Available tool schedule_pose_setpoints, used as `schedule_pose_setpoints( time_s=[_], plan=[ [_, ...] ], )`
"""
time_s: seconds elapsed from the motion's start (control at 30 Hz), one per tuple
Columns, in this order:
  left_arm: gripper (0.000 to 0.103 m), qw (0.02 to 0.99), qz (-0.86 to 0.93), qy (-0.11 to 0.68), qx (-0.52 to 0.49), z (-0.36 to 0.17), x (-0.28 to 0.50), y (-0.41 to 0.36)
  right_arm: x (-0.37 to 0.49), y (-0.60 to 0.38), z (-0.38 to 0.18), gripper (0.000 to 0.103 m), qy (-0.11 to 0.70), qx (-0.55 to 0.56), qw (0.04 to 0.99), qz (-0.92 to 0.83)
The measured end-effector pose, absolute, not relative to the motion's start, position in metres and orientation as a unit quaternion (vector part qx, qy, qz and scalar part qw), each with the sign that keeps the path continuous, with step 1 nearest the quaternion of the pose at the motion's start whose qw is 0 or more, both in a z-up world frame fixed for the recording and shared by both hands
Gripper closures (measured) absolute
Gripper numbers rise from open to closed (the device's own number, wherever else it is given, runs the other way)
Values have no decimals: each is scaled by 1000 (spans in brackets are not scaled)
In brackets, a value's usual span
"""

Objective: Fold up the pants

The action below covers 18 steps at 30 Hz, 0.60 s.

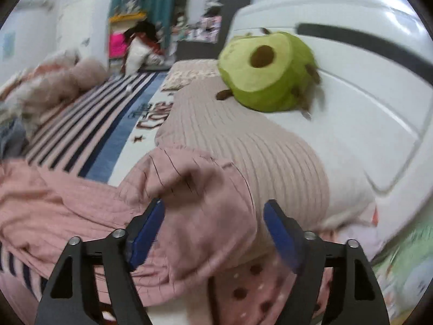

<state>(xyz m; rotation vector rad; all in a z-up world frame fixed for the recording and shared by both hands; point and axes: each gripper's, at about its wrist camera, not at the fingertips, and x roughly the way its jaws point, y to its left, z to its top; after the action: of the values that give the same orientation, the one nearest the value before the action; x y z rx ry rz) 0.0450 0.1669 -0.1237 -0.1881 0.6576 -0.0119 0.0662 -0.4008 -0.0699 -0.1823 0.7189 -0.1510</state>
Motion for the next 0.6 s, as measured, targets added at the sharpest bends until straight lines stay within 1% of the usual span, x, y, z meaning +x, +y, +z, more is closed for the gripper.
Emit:
schedule_pose_setpoints(
  time_s=[0.1,0.2,0.27,0.3,0.33,0.4,0.5,0.6],
  plan=[
    [39,940,-15,331,-84,-129,54,156,91,-401,-84,25,373,-136,917,-52],
    [39,937,-20,338,-82,-133,62,150,110,-400,-92,26,374,-149,915,3],
    [39,937,-21,339,-82,-134,64,148,125,-402,-99,33,391,-130,910,45],
    [39,937,-21,340,-80,-133,65,146,129,-405,-100,54,396,-118,909,53],
    [39,937,-22,339,-78,-132,65,144,132,-408,-102,80,401,-103,909,56],
    [39,938,-23,338,-74,-130,66,141,128,-413,-97,90,377,-80,922,38],
    [39,939,-23,335,-74,-126,64,140,107,-429,-83,92,343,-34,939,-16],
    [39,941,-23,331,-75,-121,61,140,81,-457,-74,94,336,10,939,-71]
  ],
)
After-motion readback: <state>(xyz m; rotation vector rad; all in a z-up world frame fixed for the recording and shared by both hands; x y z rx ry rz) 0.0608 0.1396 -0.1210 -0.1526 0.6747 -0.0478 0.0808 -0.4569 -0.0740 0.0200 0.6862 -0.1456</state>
